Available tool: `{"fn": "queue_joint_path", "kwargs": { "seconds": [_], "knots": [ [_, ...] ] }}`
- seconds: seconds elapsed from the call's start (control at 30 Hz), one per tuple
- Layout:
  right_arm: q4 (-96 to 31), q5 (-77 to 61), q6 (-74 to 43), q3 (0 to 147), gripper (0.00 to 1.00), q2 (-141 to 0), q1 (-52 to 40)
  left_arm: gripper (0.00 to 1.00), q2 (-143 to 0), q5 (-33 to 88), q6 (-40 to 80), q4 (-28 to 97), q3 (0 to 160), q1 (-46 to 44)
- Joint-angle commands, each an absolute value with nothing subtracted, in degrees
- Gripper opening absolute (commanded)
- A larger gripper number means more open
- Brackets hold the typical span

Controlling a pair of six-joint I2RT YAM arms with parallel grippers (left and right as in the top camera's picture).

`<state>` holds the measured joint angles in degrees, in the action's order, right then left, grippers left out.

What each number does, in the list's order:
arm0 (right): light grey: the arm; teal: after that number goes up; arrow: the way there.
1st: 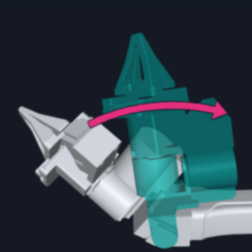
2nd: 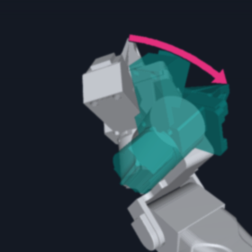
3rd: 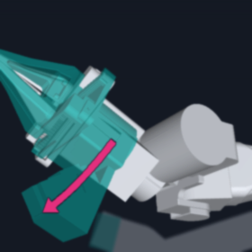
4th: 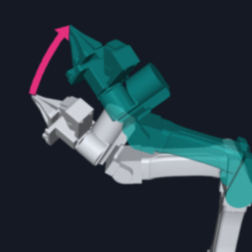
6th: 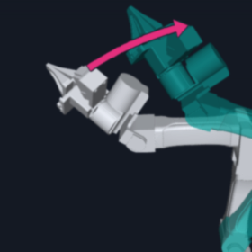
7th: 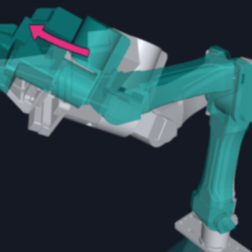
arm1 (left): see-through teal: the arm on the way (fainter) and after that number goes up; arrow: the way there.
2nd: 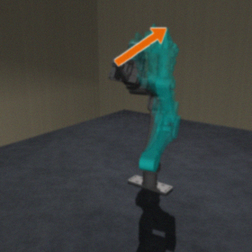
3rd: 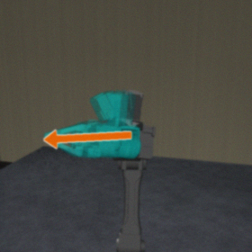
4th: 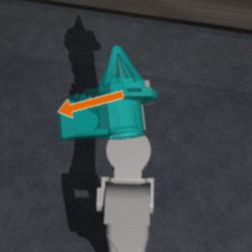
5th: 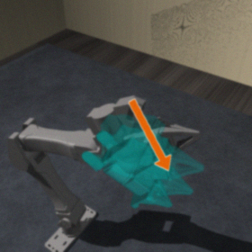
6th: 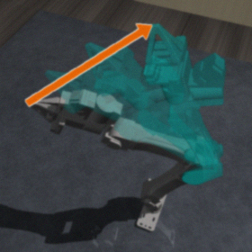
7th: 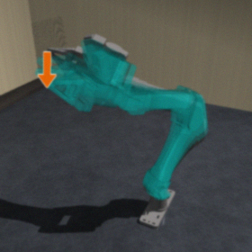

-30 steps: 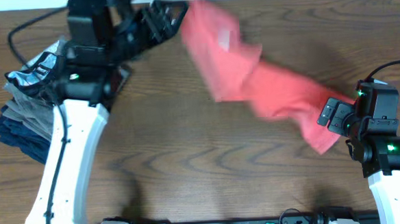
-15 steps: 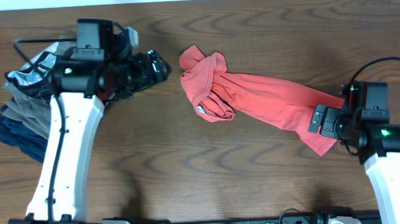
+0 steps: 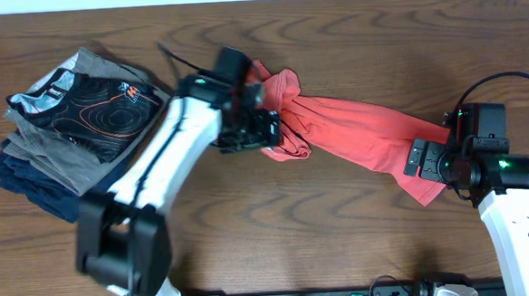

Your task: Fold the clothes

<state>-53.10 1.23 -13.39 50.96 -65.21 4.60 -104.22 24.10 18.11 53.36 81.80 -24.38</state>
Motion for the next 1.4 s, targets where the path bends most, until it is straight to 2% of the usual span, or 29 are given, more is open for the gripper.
{"fn": "queue_joint_path", "kwargs": {
  "seconds": [0.0, 0.07, 0.1, 0.13, 0.2, 0.5, 0.53, 0.57, 0.6, 0.67, 0.7, 0.83, 1.07, 1.23, 1.37],
  "knots": [
    [-53.2, 1.0, -12.8, 51.5, 0.99, -65.2, 5.1, 0.85, -107.9, 15.6, 22.4, 52.8, 81.0, -25.8],
    [-53.2, 1.0, -12.8, 51.5, 0.99, -65.2, 5.1, 0.81, -109.6, 14.3, 22.9, 50.5, 81.0, -26.2],
    [-53.2, 1.0, -12.8, 51.5, 0.99, -65.2, 5.1, 0.72, -109.9, 14.3, 22.9, 49.1, 81.0, -26.2],
    [-53.1, 1.0, -12.8, 51.5, 0.99, -65.2, 5.1, 0.46, -110.1, 14.2, 22.8, 47.2, 81.0, -26.1],
    [-53.2, 1.0, -12.8, 51.5, 0.99, -65.2, 5.1, 0.06, -109.8, 13.3, 22.8, 44.6, 81.5, -25.2],
    [-52.7, -1.4, -12.5, 51.5, 0.99, -65.3, 5.1, 0.06, -101.4, -1.5, 22.8, 55.8, 95.7, -13.1],
    [-52.3, -2.2, -12.5, 51.5, 0.99, -65.5, 5.1, 0.06, -99.9, -1.5, 22.8, 56.0, 96.8, -11.0],
    [-52.0, -2.9, -12.5, 51.5, 0.99, -65.7, 5.1, 0.17, -98.7, -1.5, 22.9, 56.0, 97.3, -9.4],
    [-51.6, -3.7, -12.0, 51.5, 0.99, -65.9, 5.1, 0.45, -97.3, -1.3, 23.2, 55.9, 97.4, -7.7],
    [-51.2, -4.8, -11.5, 51.5, 0.99, -66.5, 5.1, 0.81, -95.7, 1.0, 23.2, 57.0, 97.4, -5.2],
    [-51.2, -4.8, -11.5, 51.5, 0.99, -66.8, 5.1, 0.88, -95.4, 2.1, 23.2, 58.3, 97.4, -4.5],
    [-51.0, -6.2, -10.7, 51.5, 0.99, -68.3, 5.0, 0.9, -95.9, 4.8, 23.2, 63.4, 96.4, -4.2],
    [-50.1, -20.3, -1.8, 51.5, 0.99, -72.3, 2.2, 0.9, -96.7, 8.6, 23.0, 65.5, 89.3, -7.7],
    [-45.5, -19.2, -1.6, 51.5, 0.99, -78.3, -3.6, 0.91, -96.9, 8.4, 23.0, 65.5, 83.7, -8.6],
    [-38.5, -13.1, -1.6, 51.5, 0.99, -84.6, -8.4, 0.9, -96.9, 8.4, 23.0, 65.5, 81.6, -8.6]
  ]
}}
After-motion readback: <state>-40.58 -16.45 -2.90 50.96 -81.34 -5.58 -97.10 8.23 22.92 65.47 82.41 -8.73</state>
